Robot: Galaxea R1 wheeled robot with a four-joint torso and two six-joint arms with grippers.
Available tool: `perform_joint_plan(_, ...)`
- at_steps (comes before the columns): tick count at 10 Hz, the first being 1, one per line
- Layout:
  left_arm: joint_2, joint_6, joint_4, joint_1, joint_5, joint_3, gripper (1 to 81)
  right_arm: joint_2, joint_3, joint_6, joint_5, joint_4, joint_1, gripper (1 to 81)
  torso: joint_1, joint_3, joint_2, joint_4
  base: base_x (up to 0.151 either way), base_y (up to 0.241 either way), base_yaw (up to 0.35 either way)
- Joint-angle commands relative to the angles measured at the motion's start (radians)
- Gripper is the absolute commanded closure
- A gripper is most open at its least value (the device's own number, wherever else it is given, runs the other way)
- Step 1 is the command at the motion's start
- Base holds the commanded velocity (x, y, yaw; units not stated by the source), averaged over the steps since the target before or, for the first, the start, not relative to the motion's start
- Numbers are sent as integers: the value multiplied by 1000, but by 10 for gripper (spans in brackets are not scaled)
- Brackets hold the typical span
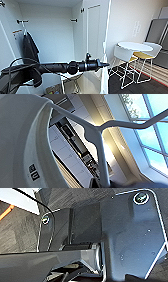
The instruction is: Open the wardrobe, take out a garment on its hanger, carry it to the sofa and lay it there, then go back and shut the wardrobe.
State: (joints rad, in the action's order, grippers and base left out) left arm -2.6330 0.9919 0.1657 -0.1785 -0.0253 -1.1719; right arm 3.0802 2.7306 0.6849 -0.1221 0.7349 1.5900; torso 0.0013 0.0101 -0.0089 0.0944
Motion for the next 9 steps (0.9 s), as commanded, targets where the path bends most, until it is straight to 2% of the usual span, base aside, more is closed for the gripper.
perform_joint_plan(1,10,-18,32,178,-50,35,811,7,-3,-2,36,1,-38,10,0,0,0,0,0,0,-261)
perform_joint_plan(9,5,-18,34,178,-28,29,811,4,0,-2,41,3,-21,10,0,0,0,0,0,0,-261)
